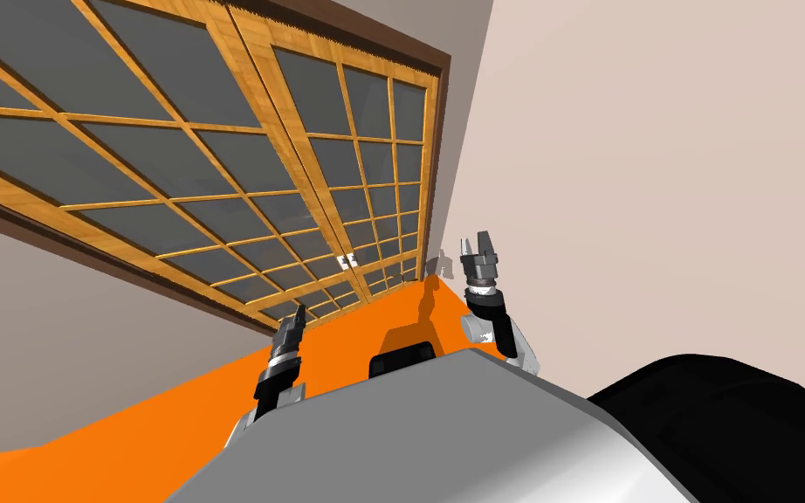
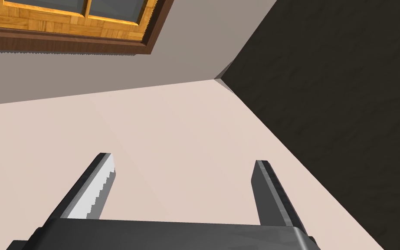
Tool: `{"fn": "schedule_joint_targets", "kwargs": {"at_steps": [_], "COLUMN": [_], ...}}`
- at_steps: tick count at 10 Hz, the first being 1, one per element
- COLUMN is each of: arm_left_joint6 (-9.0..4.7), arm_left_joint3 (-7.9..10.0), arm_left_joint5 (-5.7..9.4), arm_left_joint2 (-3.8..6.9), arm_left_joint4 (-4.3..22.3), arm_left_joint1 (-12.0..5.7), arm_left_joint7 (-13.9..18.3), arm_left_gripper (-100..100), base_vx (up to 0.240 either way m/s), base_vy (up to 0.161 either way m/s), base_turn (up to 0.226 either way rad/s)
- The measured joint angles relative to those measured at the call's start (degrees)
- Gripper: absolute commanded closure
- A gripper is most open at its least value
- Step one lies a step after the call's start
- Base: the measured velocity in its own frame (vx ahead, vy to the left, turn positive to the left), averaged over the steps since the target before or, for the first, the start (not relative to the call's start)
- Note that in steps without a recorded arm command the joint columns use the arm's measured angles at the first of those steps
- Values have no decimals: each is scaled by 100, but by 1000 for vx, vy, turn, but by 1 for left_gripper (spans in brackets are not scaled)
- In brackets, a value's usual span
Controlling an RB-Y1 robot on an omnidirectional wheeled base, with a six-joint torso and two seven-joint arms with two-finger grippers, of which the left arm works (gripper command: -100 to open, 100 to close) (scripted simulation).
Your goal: Pull the door open
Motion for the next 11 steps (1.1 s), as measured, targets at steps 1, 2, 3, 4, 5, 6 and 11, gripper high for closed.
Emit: {"fn": "schedule_joint_targets", "kwargs": {"at_steps": [1,2,3,4,5,6,11], "arm_left_joint6": [-30,-102,-159,-190,-216,-241,-443], "arm_left_joint3": [46,96,141,185,222,264,461], "arm_left_joint5": [-31,-64,-97,-127,-163,-195,-356], "arm_left_joint2": [4,0,-5,-2,-20,-23,-86], "arm_left_joint4": [116,293,423,516,600,701,1193], "arm_left_joint1": [-35,-93,-131,-151,-168,-203,-300], "arm_left_joint7": [-115,-244,-370,-480,-596,-712,-1279], "arm_left_gripper": [-100,-100,-100,-100,-100,-100,-100], "base_vx": [100,97,97,110,100,91,99], "base_vy": [4,-13,-11,-3,1,7,3], "base_turn": [-22,-27,-22,-23,-22,-26,-23]}}
